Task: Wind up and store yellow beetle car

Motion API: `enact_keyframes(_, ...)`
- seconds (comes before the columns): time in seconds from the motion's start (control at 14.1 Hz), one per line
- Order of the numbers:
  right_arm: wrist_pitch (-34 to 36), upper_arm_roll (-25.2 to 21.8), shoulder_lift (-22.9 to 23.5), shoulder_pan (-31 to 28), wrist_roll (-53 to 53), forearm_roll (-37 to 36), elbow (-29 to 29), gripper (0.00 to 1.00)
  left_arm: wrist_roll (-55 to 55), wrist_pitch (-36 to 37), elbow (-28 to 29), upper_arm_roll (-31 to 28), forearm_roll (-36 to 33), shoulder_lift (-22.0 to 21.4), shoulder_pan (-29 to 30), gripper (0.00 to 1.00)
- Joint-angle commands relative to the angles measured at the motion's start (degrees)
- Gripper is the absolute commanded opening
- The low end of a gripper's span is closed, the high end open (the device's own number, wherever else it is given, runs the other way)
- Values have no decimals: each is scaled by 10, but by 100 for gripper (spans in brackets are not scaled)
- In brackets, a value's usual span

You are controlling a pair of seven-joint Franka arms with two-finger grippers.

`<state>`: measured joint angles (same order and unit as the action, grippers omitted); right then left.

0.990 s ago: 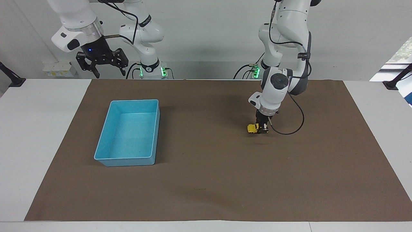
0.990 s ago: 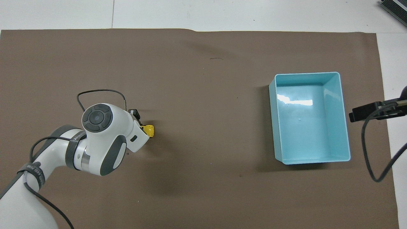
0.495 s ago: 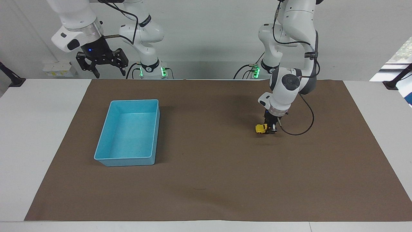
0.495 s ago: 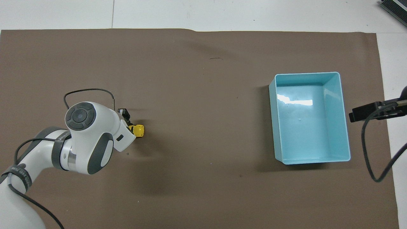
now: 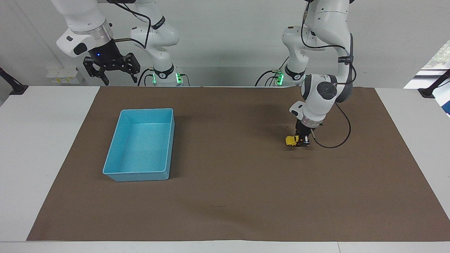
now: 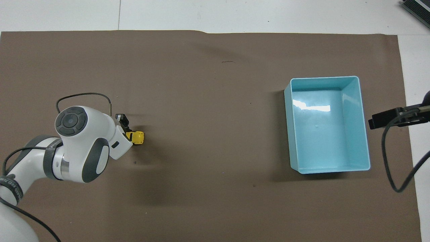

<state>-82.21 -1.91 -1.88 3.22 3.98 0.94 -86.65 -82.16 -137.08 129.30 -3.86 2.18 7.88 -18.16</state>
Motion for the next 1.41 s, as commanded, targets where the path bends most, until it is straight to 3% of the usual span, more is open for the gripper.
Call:
enact_keyframes(0.0,-9,3,-16,-6,-3,6,-19,100,-22,-4,10,3,6,14,1,54)
enact_keyframes(0.07,-9,3,-16,-6,-3,6,-19,100,-18,14,-4,1,6,6,-21,100)
enact_keyframes(0.21,-8,3,-17,-5,-3,6,-19,100,-14,108,-59,1,6,-17,-31,100)
enact_keyframes(0.42,-9,3,-16,-5,-3,6,-19,100,4,219,-159,1,6,-18,-39,100)
enact_keyframes(0.71,-8,4,-17,-5,-4,6,-19,100,108,222,-169,-6,2,-37,-29,100)
enact_keyframes(1.34,-9,3,-23,-4,16,6,-28,100,564,226,-239,-11,-1,-35,51,100)
